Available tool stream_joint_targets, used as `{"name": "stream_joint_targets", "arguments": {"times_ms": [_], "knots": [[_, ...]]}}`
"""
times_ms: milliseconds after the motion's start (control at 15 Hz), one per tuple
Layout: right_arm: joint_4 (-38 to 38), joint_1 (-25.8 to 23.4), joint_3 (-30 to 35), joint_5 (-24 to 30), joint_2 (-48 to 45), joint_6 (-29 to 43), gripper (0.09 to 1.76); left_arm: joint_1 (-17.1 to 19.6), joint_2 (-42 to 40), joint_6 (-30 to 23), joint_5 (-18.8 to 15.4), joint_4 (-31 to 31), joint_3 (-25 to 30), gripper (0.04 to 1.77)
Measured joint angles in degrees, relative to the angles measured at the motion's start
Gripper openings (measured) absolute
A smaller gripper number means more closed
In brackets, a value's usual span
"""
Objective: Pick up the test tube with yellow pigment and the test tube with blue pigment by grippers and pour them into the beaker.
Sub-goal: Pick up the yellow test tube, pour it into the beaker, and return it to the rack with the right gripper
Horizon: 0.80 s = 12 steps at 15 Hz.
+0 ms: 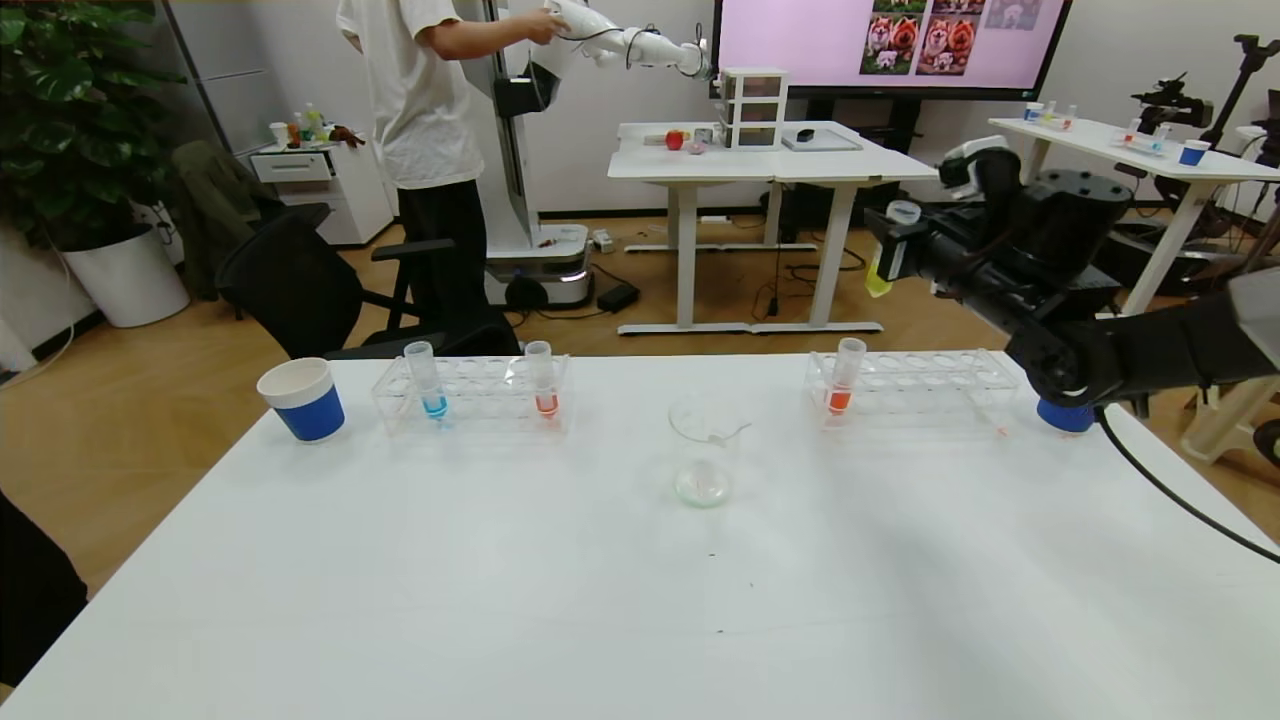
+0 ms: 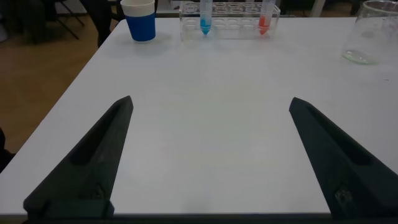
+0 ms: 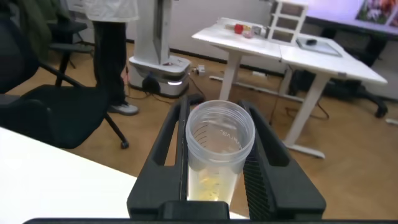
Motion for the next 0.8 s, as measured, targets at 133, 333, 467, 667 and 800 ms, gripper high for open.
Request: {"name": "stream_joint_targets", "arguments": {"times_ms": [133, 333, 467, 667, 800], "knots": [[-1.0, 2.8, -1.8, 3.0, 1.2, -6.3, 0.51, 0.0, 0.0, 0.0, 0.0, 0.0, 0.0, 1.75], [-10.1, 6.7, -2.3, 8.5, 4.3, -11.7, 0.51, 0.0, 0.0, 0.0, 0.0, 0.0, 0.0, 1.75], [-11.9, 9.7, -1.7, 9.8, 6.2, -14.6, 0.51, 0.0, 0.0, 0.0, 0.0, 0.0, 0.0, 1.75], [-14.0, 11.5, 0.1, 12.9, 8.4, -20.6, 0.51, 0.0, 0.0, 0.0, 0.0, 0.0, 0.0, 1.75], [-15.1, 12.0, 2.5, 15.7, 8.8, -24.9, 0.51, 0.0, 0.0, 0.0, 0.0, 0.0, 0.0, 1.75]]}}
